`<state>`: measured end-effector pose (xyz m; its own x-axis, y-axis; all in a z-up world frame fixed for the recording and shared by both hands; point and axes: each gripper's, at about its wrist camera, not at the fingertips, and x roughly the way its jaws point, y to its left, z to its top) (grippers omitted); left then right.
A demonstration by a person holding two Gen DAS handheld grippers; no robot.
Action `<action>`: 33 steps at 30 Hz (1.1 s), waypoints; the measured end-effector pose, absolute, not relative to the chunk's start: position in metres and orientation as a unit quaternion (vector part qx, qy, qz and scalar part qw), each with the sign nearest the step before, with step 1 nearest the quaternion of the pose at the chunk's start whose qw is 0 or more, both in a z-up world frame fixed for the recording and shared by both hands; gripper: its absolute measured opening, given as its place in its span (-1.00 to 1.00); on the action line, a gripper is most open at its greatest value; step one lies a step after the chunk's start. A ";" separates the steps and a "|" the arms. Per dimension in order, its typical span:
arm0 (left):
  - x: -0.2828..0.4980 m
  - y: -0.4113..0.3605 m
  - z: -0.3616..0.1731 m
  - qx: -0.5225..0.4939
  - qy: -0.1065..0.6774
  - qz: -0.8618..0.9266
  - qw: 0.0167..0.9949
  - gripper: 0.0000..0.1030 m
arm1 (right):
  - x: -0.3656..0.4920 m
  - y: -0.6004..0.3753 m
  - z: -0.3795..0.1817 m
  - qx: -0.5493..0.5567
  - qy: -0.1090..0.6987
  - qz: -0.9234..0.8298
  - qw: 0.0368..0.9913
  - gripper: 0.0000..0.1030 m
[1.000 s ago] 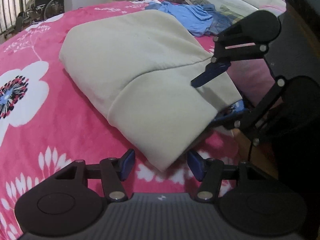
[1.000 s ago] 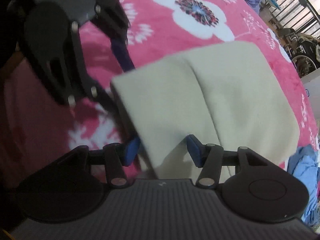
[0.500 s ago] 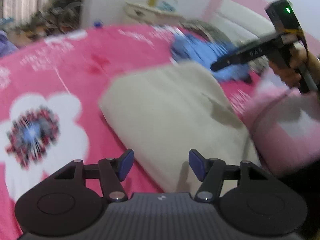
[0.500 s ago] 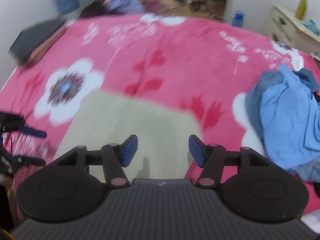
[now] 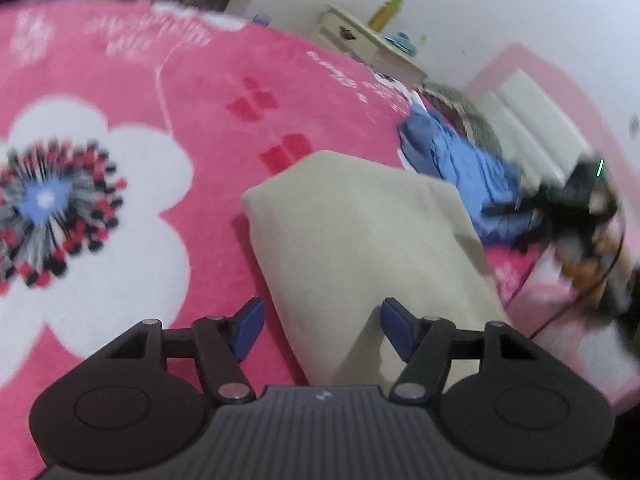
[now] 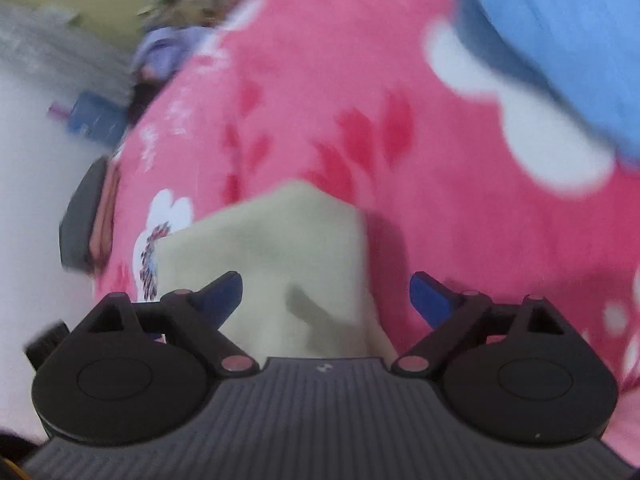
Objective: Fold clothes
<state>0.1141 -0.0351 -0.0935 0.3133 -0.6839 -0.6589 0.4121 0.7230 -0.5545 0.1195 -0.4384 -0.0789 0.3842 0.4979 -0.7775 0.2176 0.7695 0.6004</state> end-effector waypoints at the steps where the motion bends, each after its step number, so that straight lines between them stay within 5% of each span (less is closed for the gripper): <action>1: 0.122 -0.036 -0.099 -0.160 0.481 -0.351 0.787 0.32 | 0.121 -0.442 -0.090 0.352 0.560 0.090 0.745 0.77; 10: 0.156 -0.051 -0.143 -0.267 0.475 -0.398 0.739 0.58 | 0.144 -0.405 -0.129 0.391 0.588 0.168 0.688 0.99; 15: 0.156 -0.036 -0.143 -0.326 0.452 -0.425 0.713 0.12 | 0.146 -0.381 -0.124 0.392 0.584 0.216 0.677 0.99; 25: 0.143 0.026 -0.126 -0.364 0.450 -0.413 0.703 0.07 | 0.174 -0.320 -0.109 0.404 0.560 0.279 0.667 0.97; 33: 0.130 0.079 -0.133 -0.349 0.486 -0.336 0.727 0.08 | 0.204 -0.254 -0.083 0.223 0.577 0.309 0.723 0.93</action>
<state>0.1301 0.0794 -0.1325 0.3008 -0.8281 -0.4730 0.1500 0.5308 -0.8341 0.2045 -0.2538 -0.0826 0.1445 0.7040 -0.6954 -0.1888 0.7094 0.6790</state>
